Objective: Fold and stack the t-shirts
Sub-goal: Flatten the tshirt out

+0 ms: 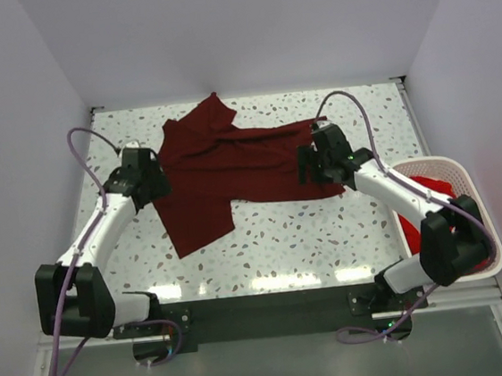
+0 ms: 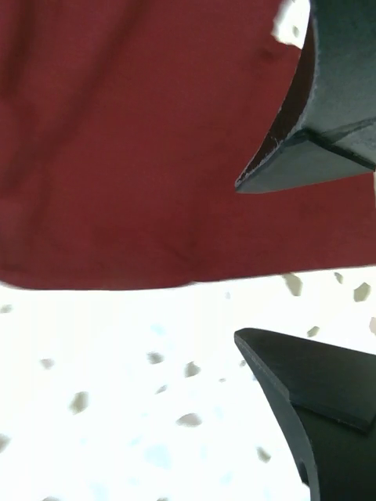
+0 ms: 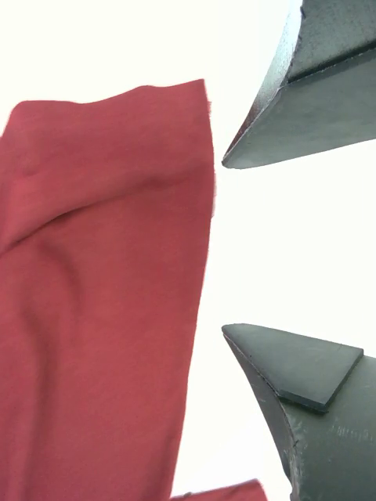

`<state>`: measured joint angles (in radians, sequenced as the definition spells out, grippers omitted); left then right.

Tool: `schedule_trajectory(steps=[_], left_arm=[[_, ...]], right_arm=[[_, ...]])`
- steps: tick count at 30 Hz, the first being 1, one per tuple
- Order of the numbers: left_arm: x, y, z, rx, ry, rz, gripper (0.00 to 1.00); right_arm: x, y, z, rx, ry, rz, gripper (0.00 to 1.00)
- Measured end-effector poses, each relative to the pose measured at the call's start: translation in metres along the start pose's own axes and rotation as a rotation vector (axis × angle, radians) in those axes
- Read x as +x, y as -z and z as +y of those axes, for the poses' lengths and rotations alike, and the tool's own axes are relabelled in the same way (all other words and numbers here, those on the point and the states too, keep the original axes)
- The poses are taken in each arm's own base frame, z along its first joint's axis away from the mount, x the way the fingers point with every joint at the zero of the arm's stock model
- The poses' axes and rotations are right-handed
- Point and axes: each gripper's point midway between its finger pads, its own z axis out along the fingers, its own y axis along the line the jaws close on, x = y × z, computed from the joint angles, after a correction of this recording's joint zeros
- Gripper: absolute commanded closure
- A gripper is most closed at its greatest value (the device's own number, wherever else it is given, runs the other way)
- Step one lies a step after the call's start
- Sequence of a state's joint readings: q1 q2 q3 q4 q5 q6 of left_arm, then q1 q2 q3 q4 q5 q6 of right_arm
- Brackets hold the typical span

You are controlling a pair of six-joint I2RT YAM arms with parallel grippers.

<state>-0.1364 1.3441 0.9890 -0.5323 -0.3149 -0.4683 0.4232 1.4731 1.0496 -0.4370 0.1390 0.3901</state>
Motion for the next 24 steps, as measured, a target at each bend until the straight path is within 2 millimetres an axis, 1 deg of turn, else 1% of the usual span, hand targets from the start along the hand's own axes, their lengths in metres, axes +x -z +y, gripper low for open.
schedule_trajectory(steps=[2,4,6,8,10,14,17,20,21,24], left_arm=[[0.033,0.000,0.007,0.008,-0.002,0.070,0.30],[0.071,-0.004,0.013,0.009,-0.007,0.163,0.37],[0.105,-0.007,0.020,0.007,-0.010,0.251,0.41],[0.132,-0.006,0.023,0.018,-0.004,0.320,0.40],[0.146,-0.004,0.023,0.031,-0.001,0.359,0.40],[0.155,-0.002,0.018,0.048,-0.008,0.379,0.41],[0.157,-0.001,0.013,0.054,-0.015,0.382,0.45],[0.165,-0.002,0.010,0.047,-0.043,0.399,0.45],[0.168,-0.003,0.009,0.038,-0.054,0.405,0.47],[0.169,-0.004,0.009,0.012,-0.080,0.393,0.50]], right_arm=[[0.013,0.008,-0.007,0.009,0.004,0.014,0.17],[0.025,0.014,-0.013,0.020,0.007,0.029,0.18],[0.035,0.019,-0.019,0.028,0.009,0.043,0.18],[0.043,0.023,-0.024,0.037,0.010,0.048,0.18],[0.045,0.026,-0.027,0.045,0.011,0.042,0.18],[0.048,0.028,-0.030,0.049,0.011,0.037,0.18],[0.051,0.028,-0.032,0.054,0.012,0.039,0.18],[0.053,0.028,-0.035,0.065,0.013,0.038,0.18],[0.054,0.028,-0.036,0.070,0.014,0.038,0.18],[0.056,0.027,-0.037,0.074,0.014,0.040,0.18]])
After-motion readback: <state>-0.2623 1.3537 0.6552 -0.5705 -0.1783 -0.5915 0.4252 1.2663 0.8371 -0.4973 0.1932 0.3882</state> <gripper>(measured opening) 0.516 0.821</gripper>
